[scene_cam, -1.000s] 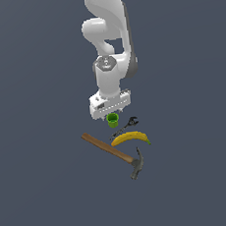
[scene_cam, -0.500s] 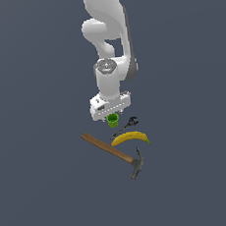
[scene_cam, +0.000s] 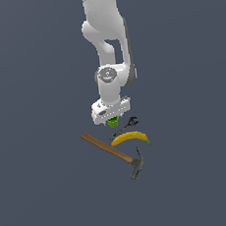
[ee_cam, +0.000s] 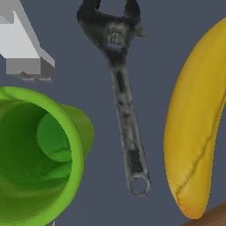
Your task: Pick up a designated object from a clutter of objects.
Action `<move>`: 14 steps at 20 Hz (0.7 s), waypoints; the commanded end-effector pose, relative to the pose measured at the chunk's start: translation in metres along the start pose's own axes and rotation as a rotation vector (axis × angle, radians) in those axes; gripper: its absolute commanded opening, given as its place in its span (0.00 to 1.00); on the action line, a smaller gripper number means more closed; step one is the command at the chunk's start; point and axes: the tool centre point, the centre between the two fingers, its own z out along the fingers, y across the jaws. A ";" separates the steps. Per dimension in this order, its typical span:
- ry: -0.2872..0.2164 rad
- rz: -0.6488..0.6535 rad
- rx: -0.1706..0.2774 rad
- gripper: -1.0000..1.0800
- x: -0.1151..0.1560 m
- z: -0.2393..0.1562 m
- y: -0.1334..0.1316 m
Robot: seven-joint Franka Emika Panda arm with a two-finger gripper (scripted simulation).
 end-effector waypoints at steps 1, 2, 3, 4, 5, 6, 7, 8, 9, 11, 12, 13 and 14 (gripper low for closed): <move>0.001 0.000 0.000 0.96 0.000 0.003 0.000; 0.001 0.000 0.000 0.96 0.000 0.004 0.000; 0.001 0.000 0.000 0.00 0.000 0.004 0.000; 0.001 0.000 0.000 0.00 0.000 0.004 0.000; 0.001 0.000 0.000 0.00 0.000 0.004 0.000; 0.001 0.000 0.000 0.00 0.000 0.004 0.000; 0.001 0.000 0.000 0.00 0.000 0.004 0.000; 0.001 0.000 0.000 0.00 0.000 0.004 0.000; 0.001 0.000 0.000 0.00 0.000 0.004 0.000; 0.001 0.000 0.000 0.00 0.000 0.004 0.000; 0.001 0.000 0.000 0.00 0.000 0.004 0.000; 0.002 0.001 -0.001 0.00 0.000 0.003 0.001; 0.002 0.001 -0.001 0.00 0.000 0.002 0.001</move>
